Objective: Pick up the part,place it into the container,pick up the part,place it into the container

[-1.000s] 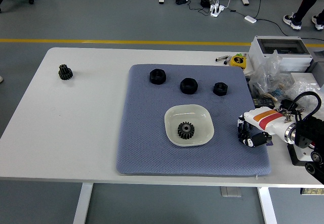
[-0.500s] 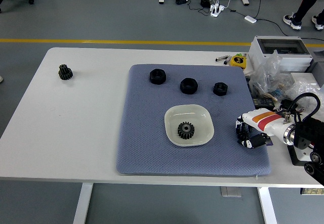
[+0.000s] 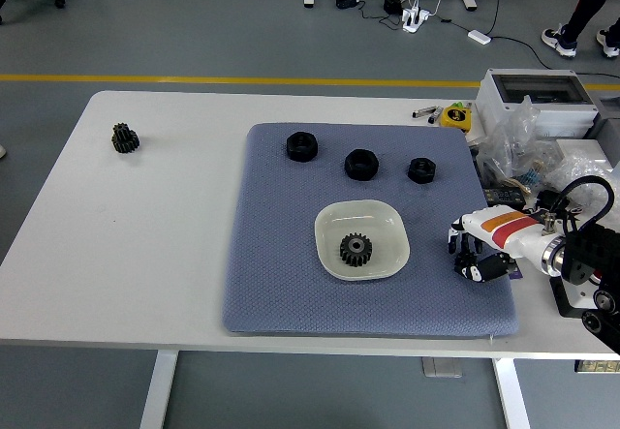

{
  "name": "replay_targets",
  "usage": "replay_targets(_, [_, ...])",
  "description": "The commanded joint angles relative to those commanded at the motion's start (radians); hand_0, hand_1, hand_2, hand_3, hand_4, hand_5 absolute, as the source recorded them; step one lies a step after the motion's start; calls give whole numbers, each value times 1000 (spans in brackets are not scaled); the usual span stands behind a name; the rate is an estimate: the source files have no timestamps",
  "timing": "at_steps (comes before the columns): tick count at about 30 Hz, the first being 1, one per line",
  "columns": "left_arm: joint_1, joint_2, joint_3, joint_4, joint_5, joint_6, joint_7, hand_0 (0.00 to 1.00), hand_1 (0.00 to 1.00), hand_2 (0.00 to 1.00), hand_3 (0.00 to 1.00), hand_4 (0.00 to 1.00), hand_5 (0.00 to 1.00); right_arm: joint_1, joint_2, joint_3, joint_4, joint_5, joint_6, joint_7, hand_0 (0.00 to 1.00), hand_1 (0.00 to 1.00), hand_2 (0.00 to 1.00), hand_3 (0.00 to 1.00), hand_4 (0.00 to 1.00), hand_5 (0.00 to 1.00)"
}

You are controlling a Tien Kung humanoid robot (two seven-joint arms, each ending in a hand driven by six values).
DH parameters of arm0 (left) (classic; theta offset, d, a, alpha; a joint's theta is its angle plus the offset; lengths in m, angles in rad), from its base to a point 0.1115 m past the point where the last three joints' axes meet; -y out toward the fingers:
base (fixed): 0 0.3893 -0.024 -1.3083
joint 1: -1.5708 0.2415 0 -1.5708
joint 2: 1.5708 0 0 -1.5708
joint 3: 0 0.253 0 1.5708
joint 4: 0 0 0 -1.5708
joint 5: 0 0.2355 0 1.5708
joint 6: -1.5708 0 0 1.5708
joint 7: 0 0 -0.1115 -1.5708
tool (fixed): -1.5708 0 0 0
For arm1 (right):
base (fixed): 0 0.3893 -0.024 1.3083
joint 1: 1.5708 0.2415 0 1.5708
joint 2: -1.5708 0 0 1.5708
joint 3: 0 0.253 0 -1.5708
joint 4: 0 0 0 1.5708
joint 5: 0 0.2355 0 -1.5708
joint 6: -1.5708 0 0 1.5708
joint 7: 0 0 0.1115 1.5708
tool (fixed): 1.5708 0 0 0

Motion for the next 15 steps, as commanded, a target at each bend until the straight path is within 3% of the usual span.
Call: replay_targets(15, [-2,-1,4,0,-5,1,-1,651,645,619,555,593,498,-2,2,-5,-10,-17,13,-2,133,261,367,488,791,103])
